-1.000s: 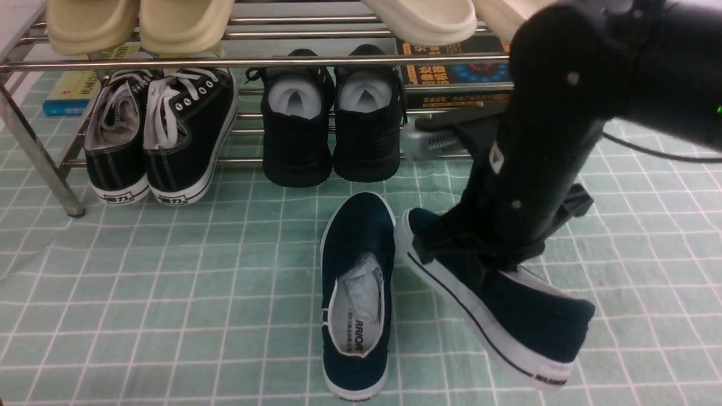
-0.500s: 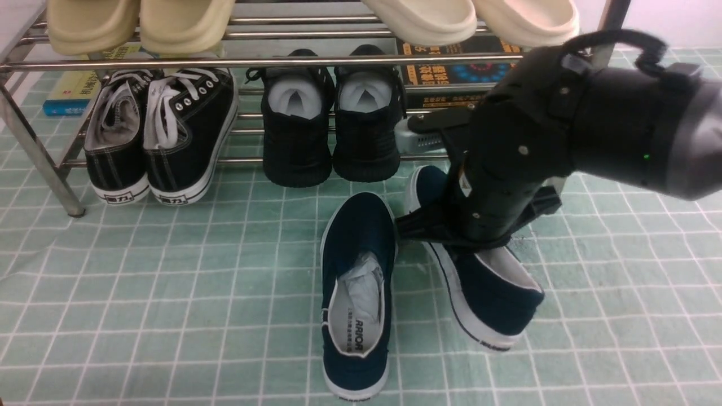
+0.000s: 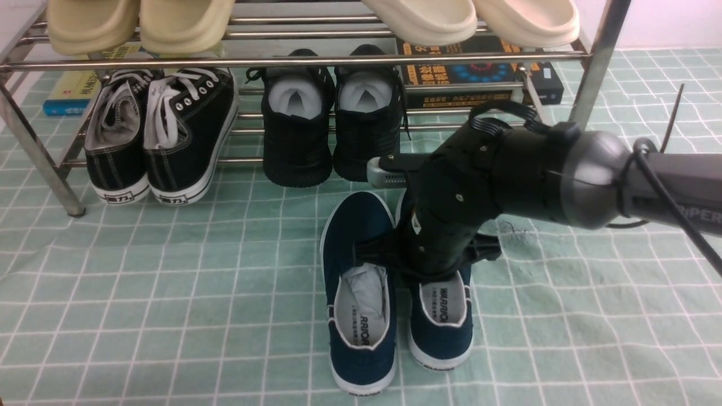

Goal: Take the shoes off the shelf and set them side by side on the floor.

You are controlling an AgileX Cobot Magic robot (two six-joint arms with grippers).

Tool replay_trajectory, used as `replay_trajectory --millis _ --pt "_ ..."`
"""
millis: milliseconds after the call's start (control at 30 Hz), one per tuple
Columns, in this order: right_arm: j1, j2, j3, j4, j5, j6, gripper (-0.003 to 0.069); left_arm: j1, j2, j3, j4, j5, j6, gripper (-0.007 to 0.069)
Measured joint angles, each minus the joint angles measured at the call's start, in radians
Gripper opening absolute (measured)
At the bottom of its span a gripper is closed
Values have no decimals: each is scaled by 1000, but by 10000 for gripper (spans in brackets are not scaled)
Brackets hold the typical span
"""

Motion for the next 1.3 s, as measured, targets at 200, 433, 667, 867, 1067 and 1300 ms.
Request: replay_trajectory --millis 200,433,667,867,1067,1300 --pt "-4 0 -2 66 0 -16 53 0 0 0 0 0 0 242" --pt "-7 -56 -44 131 108 -92 204 0 0 0 0 0 0 242" --pt "-6 -186 -141 34 284 -206 300 0 0 0 0 0 0 242" --pt "-6 -339 -229 -12 459 -389 198 0 0 0 0 0 0 242" --pt "-6 -547 -238 42 484 -490 39 0 0 0 0 0 0 242" --pt "-5 -861 -147 122 491 -585 -15 0 0 0 0 0 0 242"
